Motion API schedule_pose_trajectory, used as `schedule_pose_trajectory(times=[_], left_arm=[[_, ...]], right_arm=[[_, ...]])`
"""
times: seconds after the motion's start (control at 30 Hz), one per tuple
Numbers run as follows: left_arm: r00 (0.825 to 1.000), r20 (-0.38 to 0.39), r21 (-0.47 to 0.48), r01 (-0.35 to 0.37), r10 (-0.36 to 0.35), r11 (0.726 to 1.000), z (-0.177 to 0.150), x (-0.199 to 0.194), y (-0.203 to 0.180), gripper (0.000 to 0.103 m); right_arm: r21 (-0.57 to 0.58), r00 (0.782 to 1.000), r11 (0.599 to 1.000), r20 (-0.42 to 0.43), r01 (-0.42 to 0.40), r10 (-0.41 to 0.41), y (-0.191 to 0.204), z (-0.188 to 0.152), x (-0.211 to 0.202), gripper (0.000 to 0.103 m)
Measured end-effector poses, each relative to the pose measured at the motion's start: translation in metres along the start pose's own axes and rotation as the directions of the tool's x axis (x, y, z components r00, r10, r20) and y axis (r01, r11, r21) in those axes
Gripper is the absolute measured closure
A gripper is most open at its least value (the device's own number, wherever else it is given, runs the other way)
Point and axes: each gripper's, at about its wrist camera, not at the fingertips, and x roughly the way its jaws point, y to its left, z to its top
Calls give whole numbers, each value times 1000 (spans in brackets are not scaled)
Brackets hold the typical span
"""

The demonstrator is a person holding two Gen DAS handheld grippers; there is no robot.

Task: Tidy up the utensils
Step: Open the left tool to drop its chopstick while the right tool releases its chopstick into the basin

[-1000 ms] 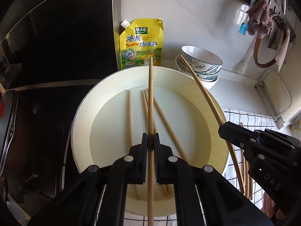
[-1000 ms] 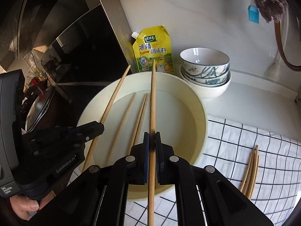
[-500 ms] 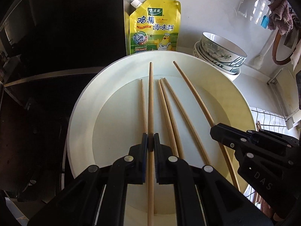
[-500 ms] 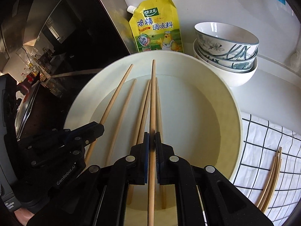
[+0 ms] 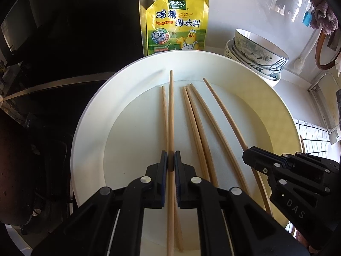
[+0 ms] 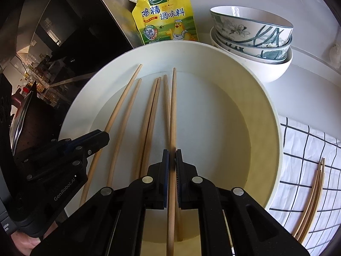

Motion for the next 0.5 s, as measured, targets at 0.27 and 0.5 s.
schedule_pose_trajectory(times=[0.27,0.5], left_arm=[[1000,20,-20,-2,2,1000,-1,-8,4,71],[1000,22,-21,-2,3,1000,-2,-11,6,71]], right_arm=[[-19,1000,1000,27,11,-11,4,-3,-10,96],[-22,999,1000,33,17,-16,7,-5,-15,96]])
